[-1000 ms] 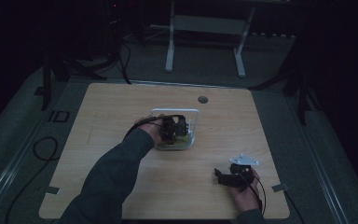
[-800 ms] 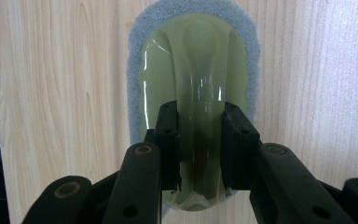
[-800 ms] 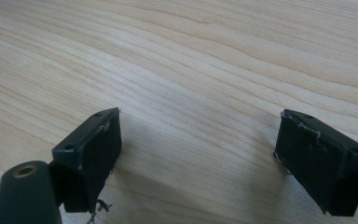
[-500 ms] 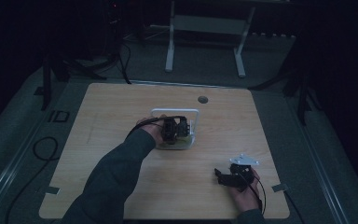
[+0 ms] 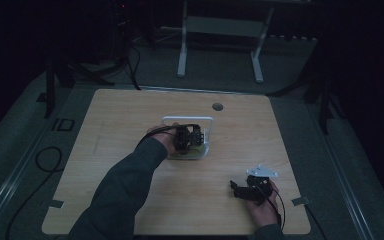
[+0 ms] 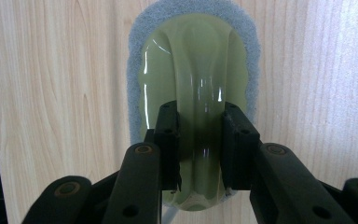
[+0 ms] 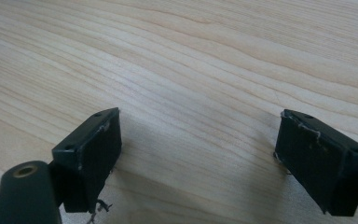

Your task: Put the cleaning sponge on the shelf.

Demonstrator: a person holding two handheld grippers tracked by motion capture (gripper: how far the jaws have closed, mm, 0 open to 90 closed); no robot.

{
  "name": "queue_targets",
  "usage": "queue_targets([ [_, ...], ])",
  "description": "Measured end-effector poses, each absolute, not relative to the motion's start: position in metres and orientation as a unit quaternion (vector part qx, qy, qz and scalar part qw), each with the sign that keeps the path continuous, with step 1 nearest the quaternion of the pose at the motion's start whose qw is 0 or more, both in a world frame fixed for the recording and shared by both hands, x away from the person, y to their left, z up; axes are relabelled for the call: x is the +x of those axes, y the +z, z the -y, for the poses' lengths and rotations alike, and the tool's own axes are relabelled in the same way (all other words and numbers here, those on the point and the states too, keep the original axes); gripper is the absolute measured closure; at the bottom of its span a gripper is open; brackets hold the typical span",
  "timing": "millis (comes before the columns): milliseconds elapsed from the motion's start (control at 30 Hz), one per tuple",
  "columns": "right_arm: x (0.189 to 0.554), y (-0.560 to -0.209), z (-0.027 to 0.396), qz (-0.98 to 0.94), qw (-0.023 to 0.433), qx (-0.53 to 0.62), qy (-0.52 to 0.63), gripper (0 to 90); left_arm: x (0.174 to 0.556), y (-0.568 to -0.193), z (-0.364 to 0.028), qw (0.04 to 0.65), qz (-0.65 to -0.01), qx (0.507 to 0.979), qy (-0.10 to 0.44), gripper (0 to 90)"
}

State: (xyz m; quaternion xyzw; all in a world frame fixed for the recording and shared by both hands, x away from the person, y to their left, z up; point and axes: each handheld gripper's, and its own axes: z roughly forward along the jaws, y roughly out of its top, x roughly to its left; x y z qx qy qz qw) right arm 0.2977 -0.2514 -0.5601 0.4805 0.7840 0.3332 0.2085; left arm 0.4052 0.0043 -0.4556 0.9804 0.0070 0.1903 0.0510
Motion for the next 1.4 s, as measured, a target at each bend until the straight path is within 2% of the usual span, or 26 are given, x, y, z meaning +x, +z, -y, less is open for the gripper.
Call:
queue_targets([
  [1200, 0.297, -0.56, 0.251, -0.785, 0.208, 0.479, 0.333, 14.0, 0.413, -0.468, 0.005, 0.028, -0.01, 0.968, 0.248, 70.7],
  [1400, 0.297, -0.56, 0.251, -0.785, 0.208, 0.479, 0.333, 14.0, 0.411, -0.464, 0.004, 0.039, -0.013, 0.968, 0.246, 66.8],
])
